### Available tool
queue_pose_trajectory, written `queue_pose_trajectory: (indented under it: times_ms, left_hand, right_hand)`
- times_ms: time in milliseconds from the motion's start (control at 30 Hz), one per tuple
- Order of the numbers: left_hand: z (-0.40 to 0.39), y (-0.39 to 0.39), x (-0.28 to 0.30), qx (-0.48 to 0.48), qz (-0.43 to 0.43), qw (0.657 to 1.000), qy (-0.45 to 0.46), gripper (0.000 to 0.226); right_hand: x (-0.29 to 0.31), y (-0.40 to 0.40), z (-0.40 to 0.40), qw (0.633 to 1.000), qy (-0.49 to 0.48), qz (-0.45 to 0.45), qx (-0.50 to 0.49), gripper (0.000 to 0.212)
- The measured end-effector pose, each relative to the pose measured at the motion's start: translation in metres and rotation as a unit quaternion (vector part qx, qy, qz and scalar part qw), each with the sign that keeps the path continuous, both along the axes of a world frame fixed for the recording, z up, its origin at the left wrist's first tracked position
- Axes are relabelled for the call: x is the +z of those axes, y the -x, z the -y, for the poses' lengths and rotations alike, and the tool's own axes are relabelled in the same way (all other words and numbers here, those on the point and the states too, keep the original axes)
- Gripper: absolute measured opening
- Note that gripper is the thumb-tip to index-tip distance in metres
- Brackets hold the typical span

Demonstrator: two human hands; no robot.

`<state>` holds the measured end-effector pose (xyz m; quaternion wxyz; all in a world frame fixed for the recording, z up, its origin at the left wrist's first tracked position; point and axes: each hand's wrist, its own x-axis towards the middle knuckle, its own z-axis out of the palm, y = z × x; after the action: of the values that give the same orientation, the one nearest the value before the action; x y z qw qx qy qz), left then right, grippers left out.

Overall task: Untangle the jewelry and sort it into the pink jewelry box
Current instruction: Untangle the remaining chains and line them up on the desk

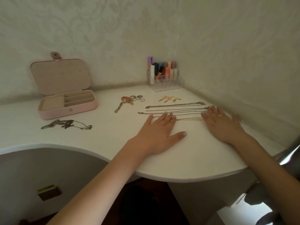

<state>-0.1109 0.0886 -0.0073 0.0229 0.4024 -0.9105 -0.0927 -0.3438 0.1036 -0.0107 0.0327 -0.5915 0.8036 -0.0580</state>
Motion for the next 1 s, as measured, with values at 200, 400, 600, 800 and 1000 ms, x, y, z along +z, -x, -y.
queue_pose_trajectory:
  times_ms: [200,400,600,800,1000]
  left_hand:
    - [0.001,-0.001,0.0,0.003,-0.007,1.0,0.005,0.077]
    - [0.001,-0.025,0.015,-0.034,-0.193,0.977,-0.083,0.072]
    - [0.024,-0.119,0.035,0.099,-0.259,0.957,0.089,0.057]
    - [0.048,-0.202,0.022,0.232,-0.187,0.954,0.021,0.041]
    - [0.07,-0.216,0.004,0.196,-0.279,0.932,0.123,0.02]
  right_hand:
    - [0.0,-0.004,-0.001,0.999,0.035,-0.006,0.016,0.065]
    - [0.007,-0.044,0.003,0.984,0.129,-0.033,0.119,0.06]
    - [0.03,-0.155,0.03,0.926,0.158,0.088,0.333,0.044]
    - [0.03,-0.252,0.071,0.9,0.074,0.194,0.384,0.044]
    - [0.005,-0.29,0.101,0.887,0.127,0.247,0.368,0.025]
